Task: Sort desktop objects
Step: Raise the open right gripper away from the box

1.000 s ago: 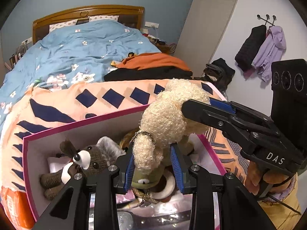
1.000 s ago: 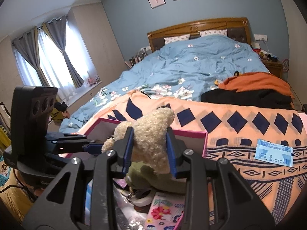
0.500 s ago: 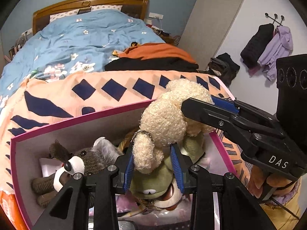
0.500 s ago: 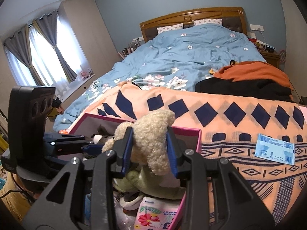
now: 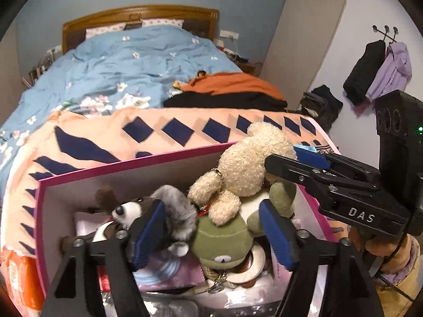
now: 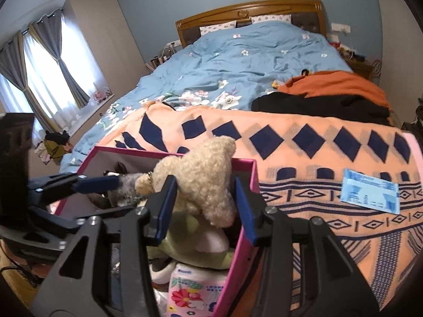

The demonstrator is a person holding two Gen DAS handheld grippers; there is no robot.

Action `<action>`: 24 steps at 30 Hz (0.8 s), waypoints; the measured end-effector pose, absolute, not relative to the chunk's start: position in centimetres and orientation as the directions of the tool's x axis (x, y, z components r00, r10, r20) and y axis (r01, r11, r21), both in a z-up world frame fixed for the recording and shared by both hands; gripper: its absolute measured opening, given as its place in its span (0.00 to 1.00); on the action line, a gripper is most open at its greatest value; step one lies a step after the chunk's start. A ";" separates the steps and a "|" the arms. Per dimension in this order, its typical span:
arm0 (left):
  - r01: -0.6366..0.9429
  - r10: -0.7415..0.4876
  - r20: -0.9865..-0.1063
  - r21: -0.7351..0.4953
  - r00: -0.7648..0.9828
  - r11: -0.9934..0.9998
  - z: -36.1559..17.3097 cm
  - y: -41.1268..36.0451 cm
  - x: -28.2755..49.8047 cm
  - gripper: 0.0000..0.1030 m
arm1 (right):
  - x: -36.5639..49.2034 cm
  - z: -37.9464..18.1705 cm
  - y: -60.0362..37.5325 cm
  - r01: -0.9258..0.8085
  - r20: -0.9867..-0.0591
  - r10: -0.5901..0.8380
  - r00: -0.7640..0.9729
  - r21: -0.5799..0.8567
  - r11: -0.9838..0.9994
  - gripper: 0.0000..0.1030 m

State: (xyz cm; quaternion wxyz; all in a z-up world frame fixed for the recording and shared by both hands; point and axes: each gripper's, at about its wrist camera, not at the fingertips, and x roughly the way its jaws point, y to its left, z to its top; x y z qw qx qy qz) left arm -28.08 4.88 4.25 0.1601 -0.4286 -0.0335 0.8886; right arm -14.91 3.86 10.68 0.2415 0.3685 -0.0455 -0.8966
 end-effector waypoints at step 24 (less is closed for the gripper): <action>-0.110 0.127 -0.665 -0.067 -0.736 -0.992 4.2 2.8 -9.7 0.86 | 6.9 10.9 1.0 0.546 -0.485 -0.510 -0.710 0.077 -0.834 0.64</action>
